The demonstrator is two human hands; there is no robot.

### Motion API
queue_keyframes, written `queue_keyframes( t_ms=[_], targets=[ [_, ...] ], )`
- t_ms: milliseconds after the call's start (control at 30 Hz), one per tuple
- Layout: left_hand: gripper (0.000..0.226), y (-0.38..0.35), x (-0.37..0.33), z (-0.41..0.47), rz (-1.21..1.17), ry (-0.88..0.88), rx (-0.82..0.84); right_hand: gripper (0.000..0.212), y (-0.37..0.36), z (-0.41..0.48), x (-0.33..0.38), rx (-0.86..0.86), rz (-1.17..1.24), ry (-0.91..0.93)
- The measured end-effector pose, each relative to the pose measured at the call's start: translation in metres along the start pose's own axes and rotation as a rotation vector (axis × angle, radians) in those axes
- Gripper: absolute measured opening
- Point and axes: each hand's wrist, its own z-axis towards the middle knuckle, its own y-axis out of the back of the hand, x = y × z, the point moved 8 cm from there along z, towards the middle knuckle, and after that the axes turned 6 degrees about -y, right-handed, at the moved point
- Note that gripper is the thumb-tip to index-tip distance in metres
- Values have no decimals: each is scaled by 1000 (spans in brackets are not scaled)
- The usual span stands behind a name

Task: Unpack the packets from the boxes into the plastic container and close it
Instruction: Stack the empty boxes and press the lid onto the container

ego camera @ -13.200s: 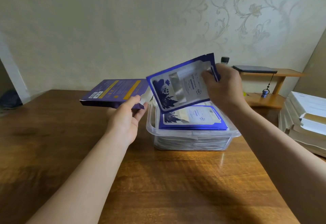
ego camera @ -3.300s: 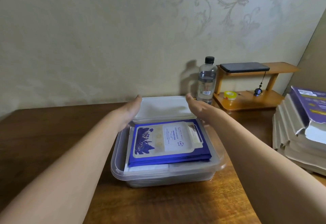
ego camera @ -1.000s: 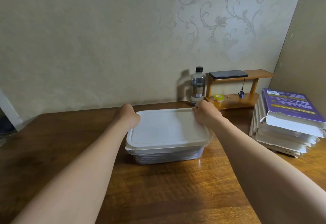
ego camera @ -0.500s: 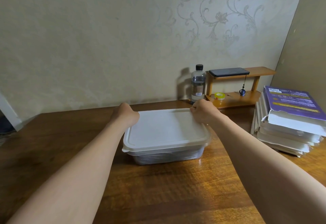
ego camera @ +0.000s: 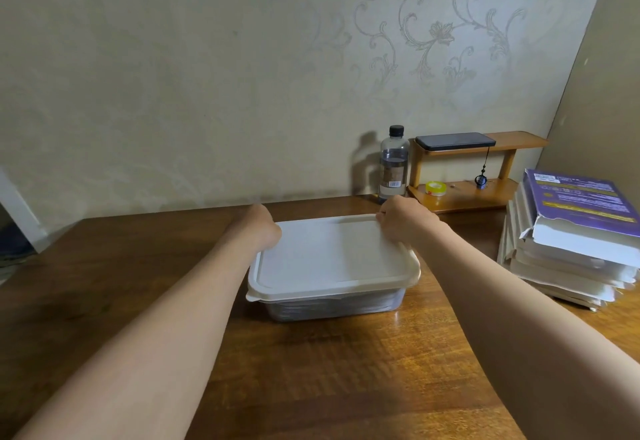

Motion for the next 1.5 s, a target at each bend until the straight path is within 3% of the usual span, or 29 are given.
queue_keyframes(
  t_ms=[67, 133, 267, 400, 533, 833, 1067, 1500],
  targets=[
    [18, -6, -19, 1, 80, -121, 40, 12, 6, -7, 11, 27, -151, 19],
    [43, -17, -43, -2, 117, -277, 82, 10, 11, -16, 30, 1, -238, 70],
    [53, -35, -67, -13, 238, -407, 160, 33, -7, -24, 72, 17, -181, 186],
    [53, -47, -61, -11, 249, -433, 189, 57, -32, -16, 90, 146, -177, 214],
    [57, -53, -56, -10, 266, -421, 210, 61, -51, -25, 88, 282, -201, 198],
    [59, -52, -54, -14, 252, -413, 210, 57, -35, -26, 83, 298, -141, 228],
    [59, -53, -52, -20, 248, -405, 233, 56, -25, -16, 18, 254, -8, 132],
    [64, -57, -51, -23, 291, -383, 229, 56, -29, -22, 22, 210, 63, 211]
  ],
)
